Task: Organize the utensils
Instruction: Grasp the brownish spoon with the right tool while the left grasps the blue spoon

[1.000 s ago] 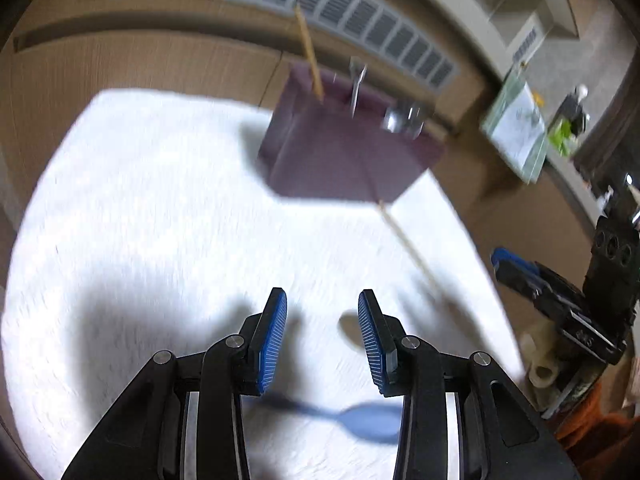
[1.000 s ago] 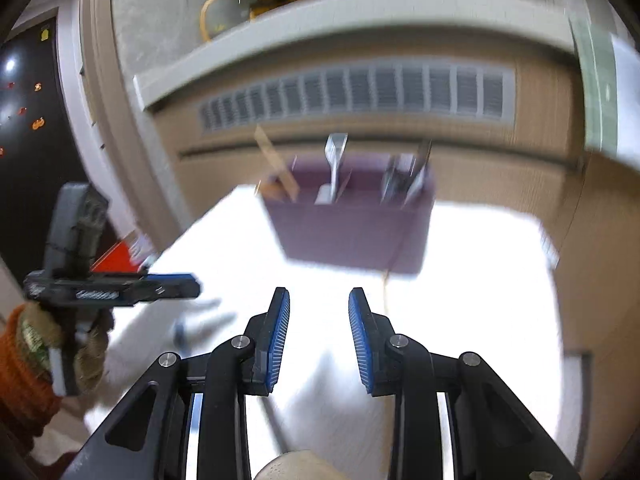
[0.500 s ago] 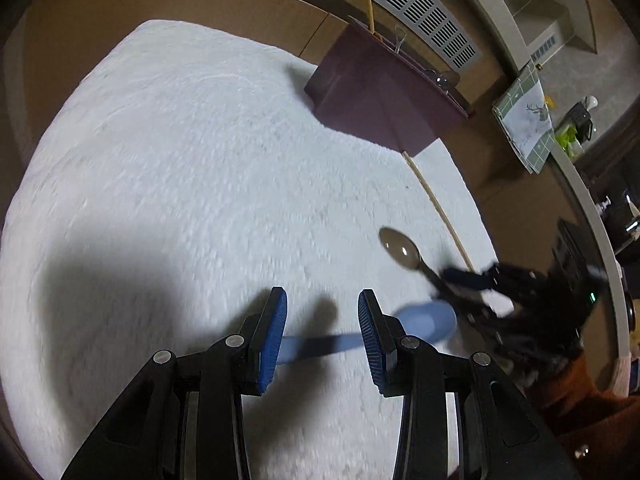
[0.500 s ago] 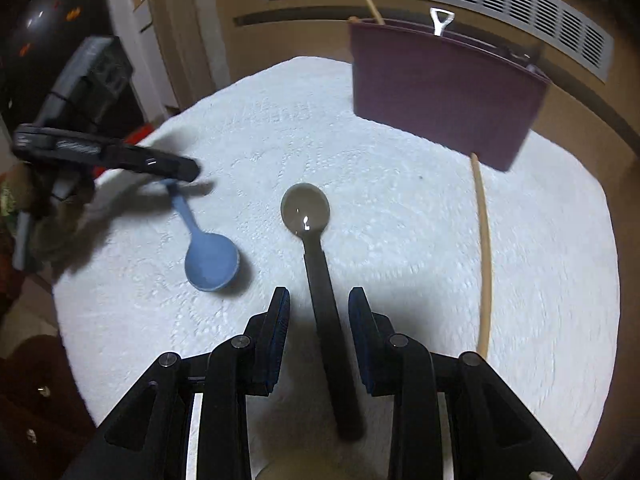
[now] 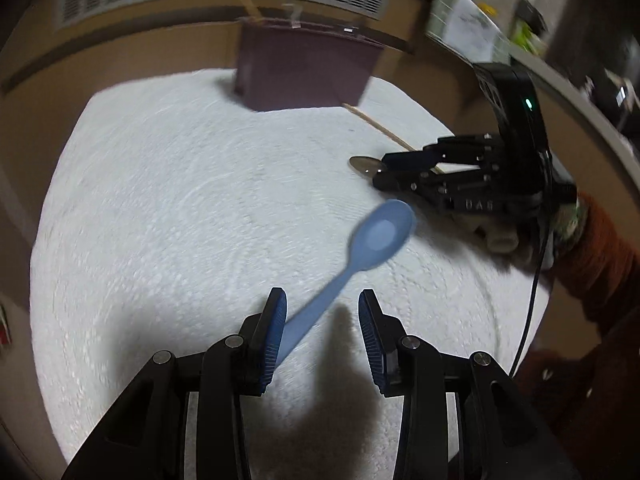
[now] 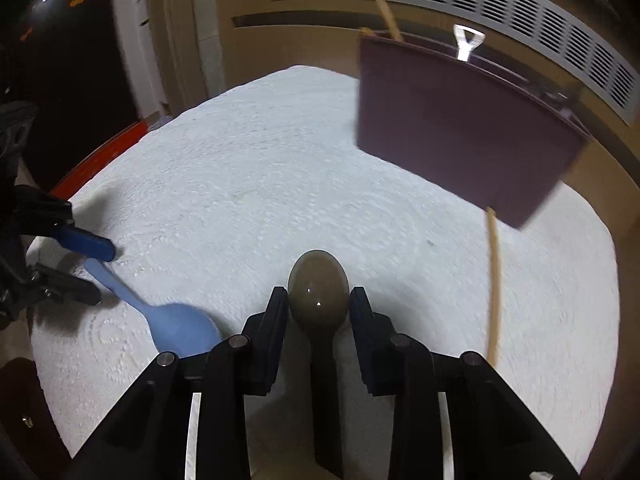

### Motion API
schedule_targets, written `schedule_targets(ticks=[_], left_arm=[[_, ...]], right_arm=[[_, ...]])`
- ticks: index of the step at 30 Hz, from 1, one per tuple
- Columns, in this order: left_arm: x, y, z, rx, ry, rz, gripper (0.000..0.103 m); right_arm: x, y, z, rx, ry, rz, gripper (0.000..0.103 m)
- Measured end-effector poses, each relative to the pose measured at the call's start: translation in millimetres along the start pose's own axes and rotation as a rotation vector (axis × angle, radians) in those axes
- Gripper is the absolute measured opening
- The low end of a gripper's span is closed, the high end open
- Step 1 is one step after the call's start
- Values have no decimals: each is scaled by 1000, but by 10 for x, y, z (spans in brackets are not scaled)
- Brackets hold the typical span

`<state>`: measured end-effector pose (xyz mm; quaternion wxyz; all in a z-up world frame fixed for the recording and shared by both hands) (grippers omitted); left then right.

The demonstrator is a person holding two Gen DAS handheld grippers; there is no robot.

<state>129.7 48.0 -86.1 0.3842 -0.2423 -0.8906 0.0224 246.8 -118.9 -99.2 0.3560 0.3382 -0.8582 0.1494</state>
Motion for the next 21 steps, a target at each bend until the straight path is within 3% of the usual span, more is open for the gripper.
schedule_targets(ticks=[3, 10, 16, 21], left_arm=[[-103, -219, -58, -106, 14, -10, 39], [-463, -456, -267, -220, 51, -54, 39], [-696, -328, -410, -157, 64, -122, 39], [-687, 43, -523, -53, 37, -278, 39]], right_arm=[[183, -244, 168, -105, 2, 51, 29], [722, -603, 620, -279, -33, 155, 29], [934, -573, 740, -308, -63, 163, 29], [971, -561, 741, -331, -73, 144, 29]])
Point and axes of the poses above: each gripper's, at about its wrist camera, not at the fingertips, and x roughly against the way its jaws point, y to its left, z to its underside, the point moved 2 cm from there along -x, roughly the way its jaws point, and after that the axes turned 9 degrees about -y, right-handed, at the moved point
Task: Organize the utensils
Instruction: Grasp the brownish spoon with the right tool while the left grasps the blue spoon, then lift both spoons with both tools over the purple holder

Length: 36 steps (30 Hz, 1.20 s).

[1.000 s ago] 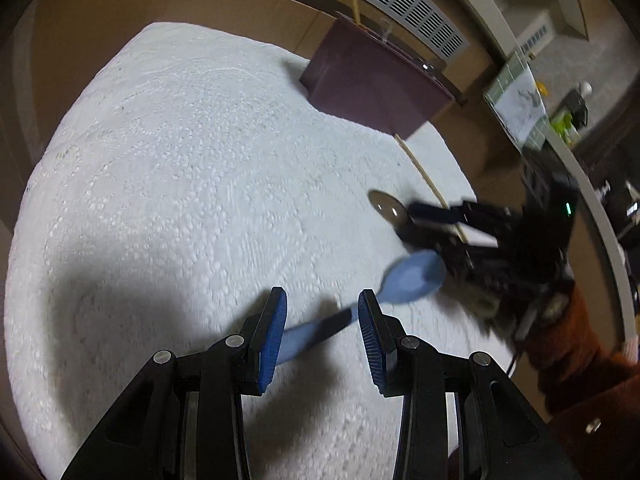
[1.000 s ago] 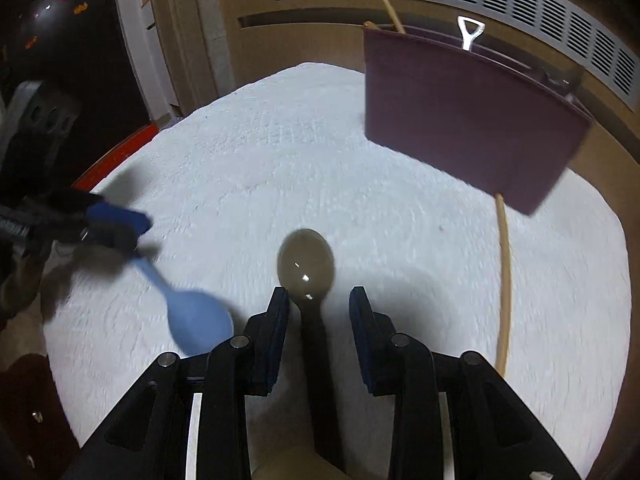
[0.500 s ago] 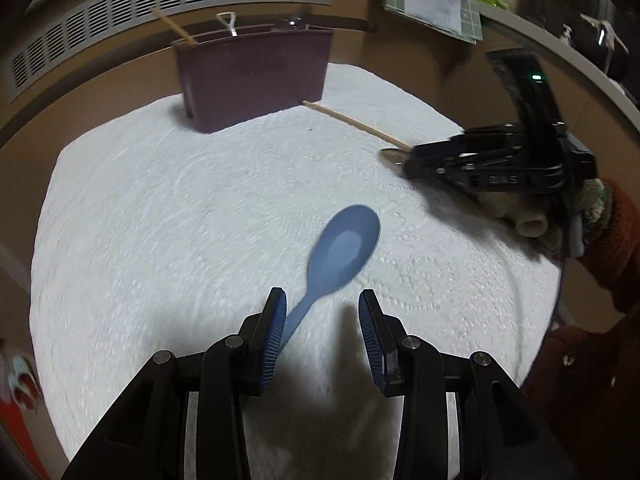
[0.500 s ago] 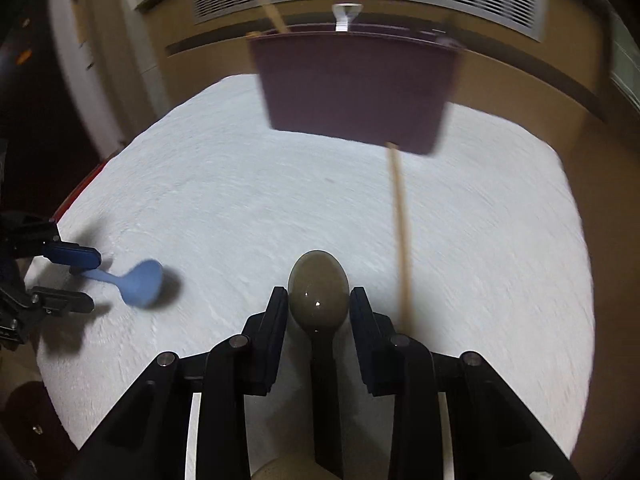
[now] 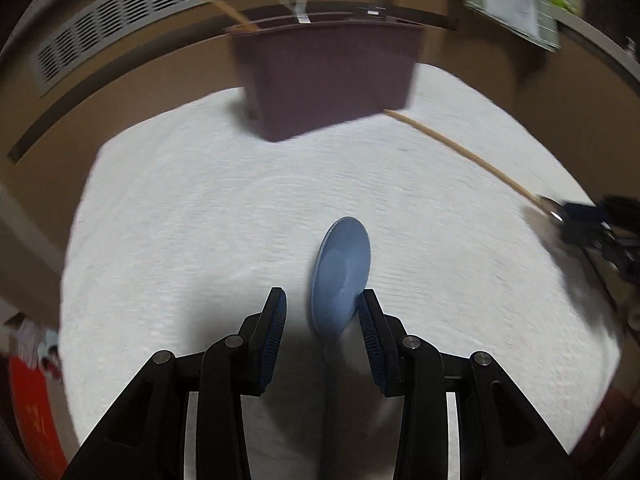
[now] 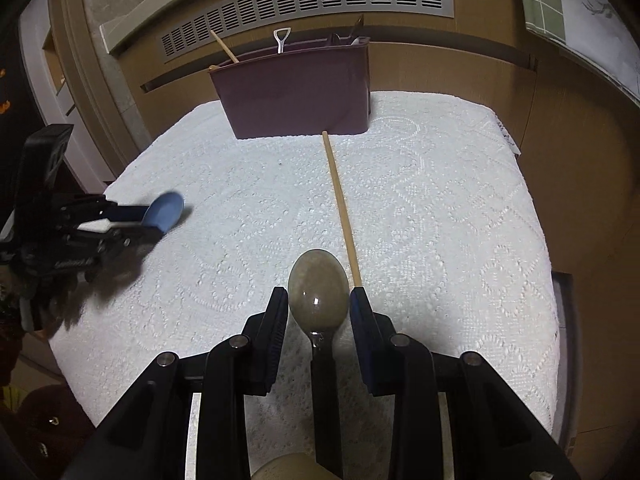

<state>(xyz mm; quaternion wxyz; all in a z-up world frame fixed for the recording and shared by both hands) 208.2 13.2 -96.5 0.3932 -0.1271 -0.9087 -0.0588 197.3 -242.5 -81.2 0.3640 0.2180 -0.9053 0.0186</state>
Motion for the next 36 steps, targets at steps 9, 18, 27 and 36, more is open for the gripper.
schedule_targets(ticks=[9, 18, 27, 36], left_arm=[[20, -91, 23, 17, 26, 90, 40], [-163, -146, -163, 59, 17, -5, 41], [-99, -116, -93, 36, 19, 43, 41], [58, -60, 70, -3, 18, 70, 41]], right_arm=[[-57, 233, 100, 17, 18, -41, 29], [-139, 306, 121, 68, 44, 32, 30], [-143, 327, 140, 65, 64, 24, 41], [-196, 414, 112, 169, 110, -12, 45]])
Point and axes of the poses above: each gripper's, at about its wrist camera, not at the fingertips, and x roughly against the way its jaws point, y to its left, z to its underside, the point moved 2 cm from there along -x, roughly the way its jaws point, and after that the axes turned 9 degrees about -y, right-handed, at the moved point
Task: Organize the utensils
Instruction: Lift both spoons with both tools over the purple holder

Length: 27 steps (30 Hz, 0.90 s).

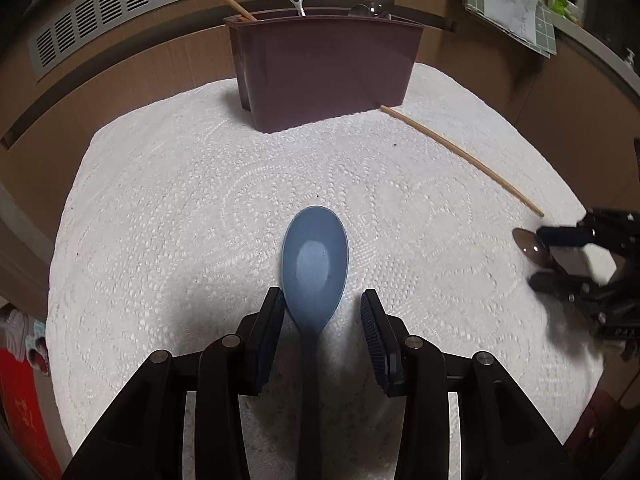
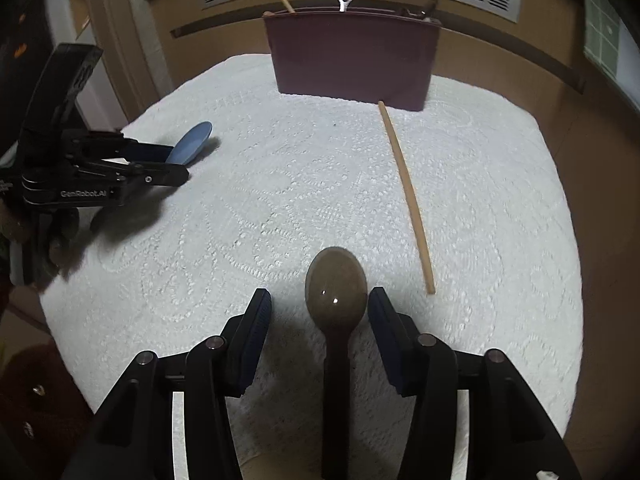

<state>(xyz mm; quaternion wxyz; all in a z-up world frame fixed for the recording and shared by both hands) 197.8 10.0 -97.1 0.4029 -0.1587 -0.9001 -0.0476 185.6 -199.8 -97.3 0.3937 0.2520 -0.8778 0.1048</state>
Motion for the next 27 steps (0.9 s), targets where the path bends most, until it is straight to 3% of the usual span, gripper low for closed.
schedule_targets(ticks=[2, 6, 12, 18, 22, 27], left_arm=[[-3, -1, -5, -15, 10, 8, 41], [-26, 67, -52, 40, 40, 31, 41], [-163, -18, -183, 49, 21, -62, 41], [-203, -24, -235, 62, 31, -79, 37], [-82, 57, -200, 162, -17, -83, 36], [343, 25, -219, 249, -160, -29, 36]], right_arm=[[-23, -21, -40, 0, -3, 9, 30], [-12, -92, -87, -15, -16, 47, 30], [62, -213, -22, -103, -54, 71, 30], [130, -214, 0, -105, -83, 107, 30], [227, -206, -33, -119, -130, 90, 30], [340, -249, -126, -154, -180, 74, 30]])
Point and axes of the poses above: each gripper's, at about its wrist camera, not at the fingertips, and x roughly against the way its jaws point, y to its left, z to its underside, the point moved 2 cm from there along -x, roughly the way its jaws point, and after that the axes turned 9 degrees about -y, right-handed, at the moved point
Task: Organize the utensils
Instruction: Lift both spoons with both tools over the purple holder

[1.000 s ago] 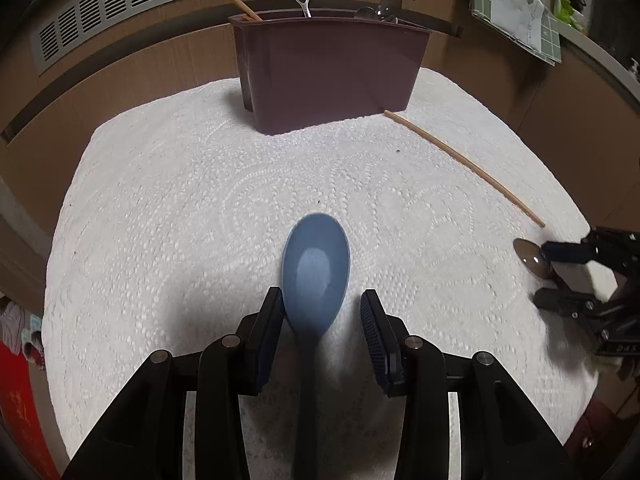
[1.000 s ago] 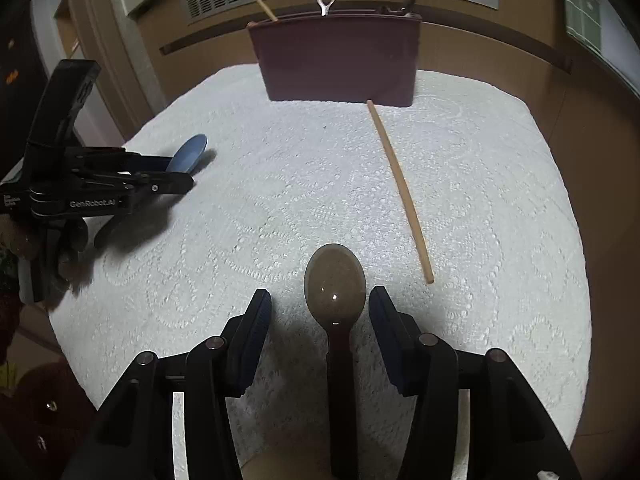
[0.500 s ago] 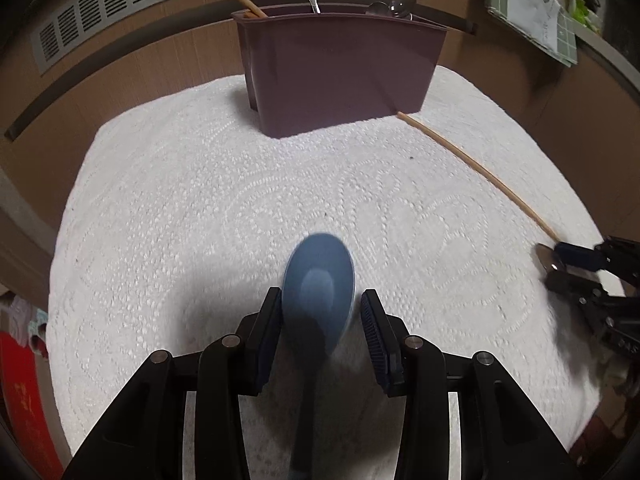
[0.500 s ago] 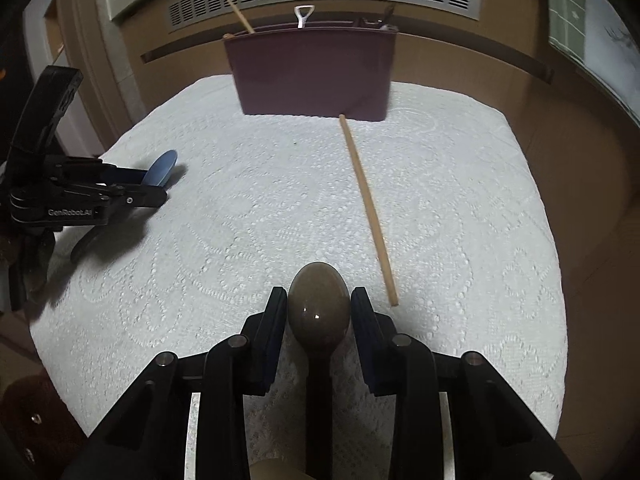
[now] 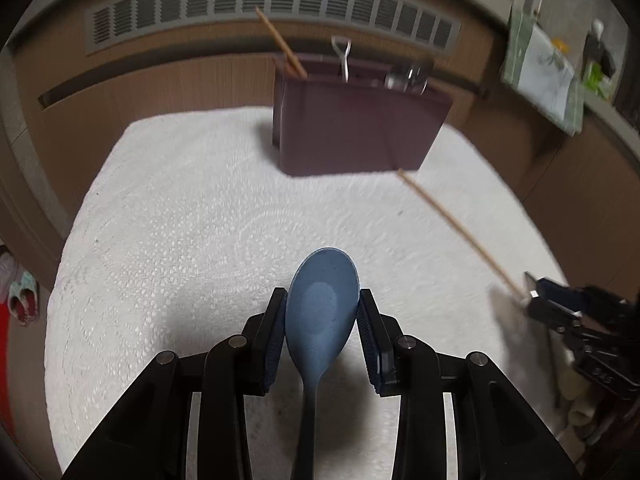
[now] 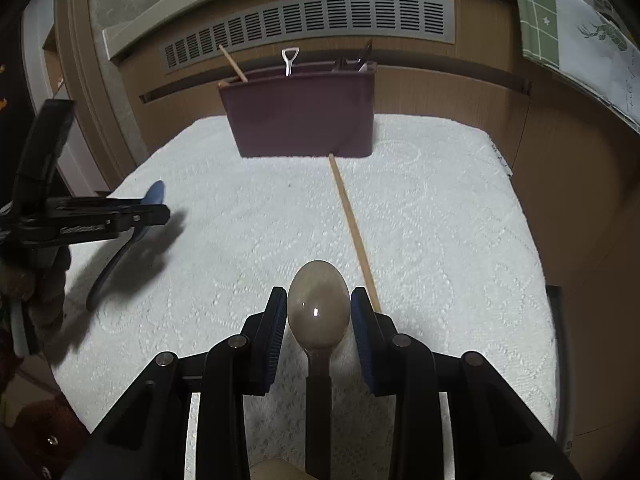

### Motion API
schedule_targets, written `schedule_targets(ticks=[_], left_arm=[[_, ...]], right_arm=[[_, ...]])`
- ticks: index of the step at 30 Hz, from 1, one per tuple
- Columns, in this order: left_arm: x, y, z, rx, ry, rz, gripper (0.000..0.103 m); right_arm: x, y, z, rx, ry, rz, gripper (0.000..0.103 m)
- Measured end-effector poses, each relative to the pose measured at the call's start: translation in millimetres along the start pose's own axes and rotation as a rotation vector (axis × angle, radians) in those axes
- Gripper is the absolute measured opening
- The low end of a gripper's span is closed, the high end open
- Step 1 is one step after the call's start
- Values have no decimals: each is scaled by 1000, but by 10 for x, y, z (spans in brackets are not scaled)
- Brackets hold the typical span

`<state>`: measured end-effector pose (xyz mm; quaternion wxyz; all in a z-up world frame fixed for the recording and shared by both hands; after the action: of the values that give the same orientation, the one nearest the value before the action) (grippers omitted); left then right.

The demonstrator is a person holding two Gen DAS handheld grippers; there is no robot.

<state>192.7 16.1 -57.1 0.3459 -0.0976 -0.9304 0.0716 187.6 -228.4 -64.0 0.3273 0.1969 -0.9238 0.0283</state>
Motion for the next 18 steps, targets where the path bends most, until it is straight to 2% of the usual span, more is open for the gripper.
schedule_targets(ticks=[5, 9, 13, 15, 16, 17, 18], left_arm=[[282, -40, -103, 40, -92, 44, 34], [342, -93, -176, 22, -130, 38, 34], [379, -71, -239, 45, -157, 49, 33], [379, -62, -321, 57, -174, 53, 28], [378, -49, -355, 63, -181, 55, 14], [377, -42, -427, 70, -193, 55, 9], [383, -38, -482, 74, -209, 62, 9]], right_arm=[[92, -62, -149, -51, -50, -13, 30], [82, -52, -221, -57, -71, -3, 30], [45, -8, -265, -51, -83, -1, 30], [21, -1, -305, -54, -88, -5, 30], [8, -6, -337, -60, -94, -8, 30], [-9, -9, -389, -69, -103, -11, 30], [-20, -15, -436, -75, -110, -13, 30]])
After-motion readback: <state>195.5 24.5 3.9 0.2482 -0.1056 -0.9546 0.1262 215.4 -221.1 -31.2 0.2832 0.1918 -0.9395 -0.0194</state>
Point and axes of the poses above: each gripper's, at about its wrist camera, not at the fingertips, and x roughly against the way its jaws point, y to its left, z to its underside, the point moved 2 cm from there along -x, roughly the way its jaws point, and after that the axes turned 9 degrees about -y, right-handed, at the moved point
